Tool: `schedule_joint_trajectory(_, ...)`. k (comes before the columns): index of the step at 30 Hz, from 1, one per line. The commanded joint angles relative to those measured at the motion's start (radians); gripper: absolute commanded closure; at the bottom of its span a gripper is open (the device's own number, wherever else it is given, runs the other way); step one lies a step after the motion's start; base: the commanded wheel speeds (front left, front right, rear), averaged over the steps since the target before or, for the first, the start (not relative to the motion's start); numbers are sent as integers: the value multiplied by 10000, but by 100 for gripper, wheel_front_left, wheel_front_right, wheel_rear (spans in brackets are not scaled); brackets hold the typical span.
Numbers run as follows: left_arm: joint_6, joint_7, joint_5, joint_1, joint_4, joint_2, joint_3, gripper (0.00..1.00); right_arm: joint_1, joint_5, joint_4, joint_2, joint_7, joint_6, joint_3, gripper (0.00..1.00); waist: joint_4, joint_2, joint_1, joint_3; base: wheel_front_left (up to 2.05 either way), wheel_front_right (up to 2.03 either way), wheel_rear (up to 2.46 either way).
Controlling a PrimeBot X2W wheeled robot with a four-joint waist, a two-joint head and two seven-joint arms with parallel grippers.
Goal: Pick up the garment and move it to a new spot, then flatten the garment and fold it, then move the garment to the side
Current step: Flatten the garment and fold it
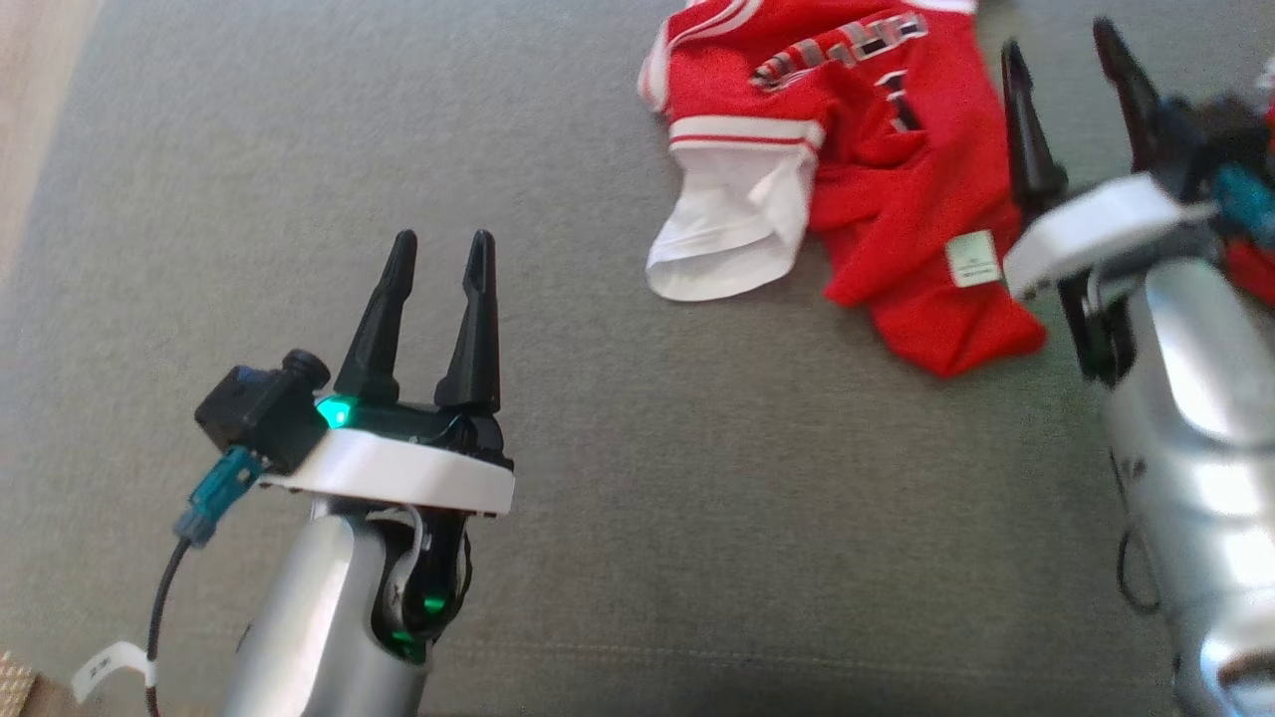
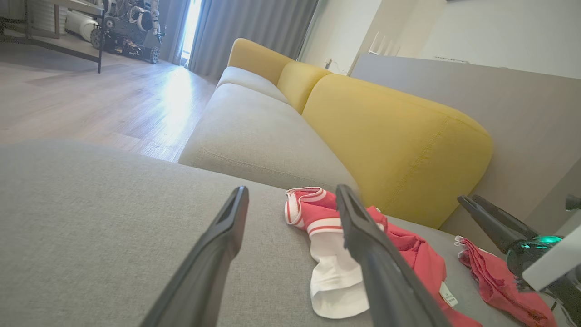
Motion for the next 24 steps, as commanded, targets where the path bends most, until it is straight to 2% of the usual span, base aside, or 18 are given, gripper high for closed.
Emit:
schedule_joint_trajectory(1,-38,-49,100,-126,-332,110,394,0,226,112,-529,173,-108,63,-5,0,-412,-1,0,-396,0,0,0)
schedule_joint_trajectory(14,-73,-49,269,256,-354,110,480,0,4090,226,-3586,1174,306,63,-1542,0,-1168,-1,0,-678,0,0,0)
schedule_joint_trajectory(24,-149,-49,285,258,-311,110,392,0,4867,492,-4355,1480,701,63,-1111,0,-1055,-1,0,-549,0,0,0)
